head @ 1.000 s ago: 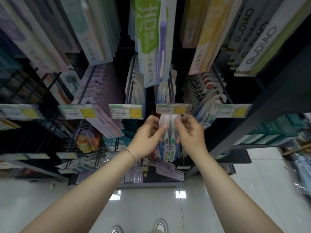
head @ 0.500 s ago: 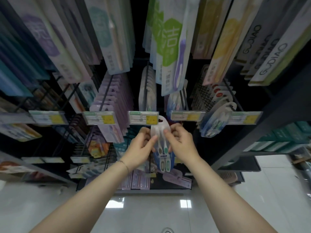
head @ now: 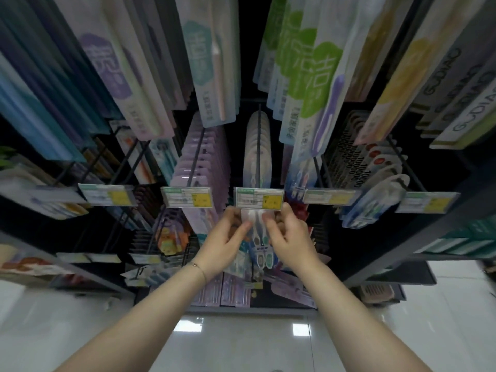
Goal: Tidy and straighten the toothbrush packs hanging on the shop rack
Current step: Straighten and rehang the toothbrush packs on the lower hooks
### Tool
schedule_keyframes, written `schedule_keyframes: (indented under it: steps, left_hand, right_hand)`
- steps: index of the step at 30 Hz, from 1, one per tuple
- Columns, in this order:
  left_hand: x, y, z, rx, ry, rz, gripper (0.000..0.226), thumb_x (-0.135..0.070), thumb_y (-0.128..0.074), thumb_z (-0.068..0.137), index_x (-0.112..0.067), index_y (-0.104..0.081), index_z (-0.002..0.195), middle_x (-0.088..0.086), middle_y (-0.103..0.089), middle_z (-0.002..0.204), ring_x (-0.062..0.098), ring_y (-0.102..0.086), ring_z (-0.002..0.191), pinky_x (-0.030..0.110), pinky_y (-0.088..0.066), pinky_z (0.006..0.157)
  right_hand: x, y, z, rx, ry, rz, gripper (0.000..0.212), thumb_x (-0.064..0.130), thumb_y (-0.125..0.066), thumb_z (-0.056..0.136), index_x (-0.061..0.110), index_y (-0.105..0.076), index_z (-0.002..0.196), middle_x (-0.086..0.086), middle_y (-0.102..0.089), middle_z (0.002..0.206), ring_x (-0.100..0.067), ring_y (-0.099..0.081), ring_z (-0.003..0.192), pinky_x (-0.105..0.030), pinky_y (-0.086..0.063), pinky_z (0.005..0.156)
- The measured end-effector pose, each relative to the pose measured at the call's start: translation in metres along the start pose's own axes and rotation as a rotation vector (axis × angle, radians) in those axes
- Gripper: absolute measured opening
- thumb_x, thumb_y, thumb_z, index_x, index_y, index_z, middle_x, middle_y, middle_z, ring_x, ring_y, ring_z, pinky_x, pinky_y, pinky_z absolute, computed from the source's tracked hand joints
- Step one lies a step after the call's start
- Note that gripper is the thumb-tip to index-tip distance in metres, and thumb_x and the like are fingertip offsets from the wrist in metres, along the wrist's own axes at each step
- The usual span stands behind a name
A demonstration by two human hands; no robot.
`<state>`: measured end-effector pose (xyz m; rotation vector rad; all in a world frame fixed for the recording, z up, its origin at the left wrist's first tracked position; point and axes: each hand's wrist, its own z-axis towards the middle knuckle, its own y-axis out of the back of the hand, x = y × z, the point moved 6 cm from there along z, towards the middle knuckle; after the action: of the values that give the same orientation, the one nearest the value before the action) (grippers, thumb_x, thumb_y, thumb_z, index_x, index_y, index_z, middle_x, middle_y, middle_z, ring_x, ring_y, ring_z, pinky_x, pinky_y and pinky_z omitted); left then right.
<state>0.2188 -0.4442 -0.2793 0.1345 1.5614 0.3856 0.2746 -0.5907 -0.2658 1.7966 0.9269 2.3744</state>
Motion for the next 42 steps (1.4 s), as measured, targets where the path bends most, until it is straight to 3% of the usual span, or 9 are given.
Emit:
schedule_keyframes:
  steps: [8,12,17,22,26,30,33,36,42]
  left_hand:
    - [-0.004,0.004,0.011,-0.021,-0.004,0.066,0.013,-0.037,-0.048,0.1,-0.034,-0.047,0.112,0.0,-0.068,0.101,0.006,-0.068,0.089,0.036,-0.056,0.085]
    - [-0.005,0.004,0.009,-0.024,-0.025,0.075,0.022,-0.032,-0.048,0.101,-0.022,-0.051,0.12,0.0,-0.069,0.103,0.007,-0.067,0.092,0.038,-0.057,0.084]
    - [-0.004,0.0,0.006,-0.044,-0.039,0.075,0.035,-0.051,-0.046,0.097,-0.024,-0.05,0.119,0.0,-0.068,0.104,0.013,-0.066,0.094,0.047,-0.055,0.085]
    - [-0.005,-0.003,0.01,-0.044,-0.05,0.097,0.03,-0.049,-0.041,0.098,-0.03,-0.05,0.12,-0.006,-0.068,0.105,0.005,-0.064,0.096,0.032,-0.053,0.087]
    - [0.0,-0.001,0.013,-0.053,-0.028,0.074,0.045,-0.054,-0.039,0.099,-0.019,-0.053,0.123,-0.006,-0.069,0.107,0.006,-0.065,0.097,0.026,-0.053,0.085]
    - [0.003,0.002,0.027,-0.074,0.015,0.066,0.021,-0.026,-0.049,0.102,-0.021,-0.056,0.122,-0.012,-0.068,0.104,-0.003,-0.062,0.094,0.017,-0.05,0.08]
    - [0.004,0.004,0.04,-0.133,0.062,0.018,0.018,-0.014,-0.055,0.098,-0.027,-0.056,0.109,-0.009,-0.066,0.099,-0.005,-0.06,0.089,0.018,-0.048,0.079]
    - [0.006,0.004,0.055,-0.226,0.131,0.025,0.017,-0.017,-0.058,0.09,-0.03,-0.051,0.099,-0.012,-0.059,0.091,0.003,-0.058,0.088,0.025,-0.045,0.076]
    - [0.009,0.005,0.069,-0.323,0.241,0.054,0.034,-0.022,-0.064,0.093,-0.011,-0.048,0.122,-0.012,-0.054,0.09,0.014,-0.056,0.092,0.025,-0.043,0.08]
  right_hand:
    - [-0.001,0.0,0.011,-0.001,-0.014,-0.009,0.013,0.033,-0.051,0.099,0.039,-0.047,0.11,0.022,-0.059,0.059,-0.006,-0.051,0.046,-0.016,-0.037,0.047]
    - [-0.002,-0.001,0.009,-0.008,-0.014,0.006,0.017,0.029,-0.05,0.099,0.032,-0.049,0.115,0.023,-0.059,0.059,-0.005,-0.051,0.046,-0.018,-0.038,0.046]
    - [-0.005,0.0,0.004,-0.102,-0.014,0.045,0.017,0.027,-0.052,0.098,0.04,-0.05,0.108,0.002,-0.066,0.071,-0.012,-0.061,0.058,-0.037,-0.052,0.056]
    - [-0.004,0.001,0.006,-0.134,-0.019,0.044,0.015,0.046,-0.046,0.091,0.043,-0.05,0.105,-0.004,-0.065,0.067,-0.02,-0.06,0.053,-0.044,-0.05,0.053]
    - [-0.004,0.001,0.012,-0.118,-0.026,0.036,0.015,0.037,-0.051,0.095,0.032,-0.055,0.109,0.006,-0.056,0.056,-0.009,-0.046,0.042,-0.032,-0.039,0.046]
    - [-0.006,0.001,0.024,-0.104,-0.083,0.116,0.011,0.018,-0.059,0.095,0.024,-0.058,0.103,0.004,-0.061,0.066,-0.012,-0.054,0.055,-0.032,-0.042,0.053]
    - [-0.01,-0.001,0.036,-0.122,-0.147,0.196,0.02,0.005,-0.061,0.091,0.024,-0.058,0.097,0.008,-0.062,0.072,0.001,-0.059,0.062,-0.017,-0.043,0.055]
    - [-0.011,-0.004,0.051,-0.179,-0.189,0.245,0.008,0.021,-0.059,0.098,0.027,-0.057,0.093,0.01,-0.062,0.076,0.009,-0.057,0.064,-0.01,-0.042,0.056]
    - [-0.017,-0.006,0.067,-0.201,-0.199,0.229,0.018,0.035,-0.053,0.1,0.021,-0.056,0.111,0.004,-0.062,0.099,-0.003,-0.059,0.088,-0.01,-0.046,0.076]
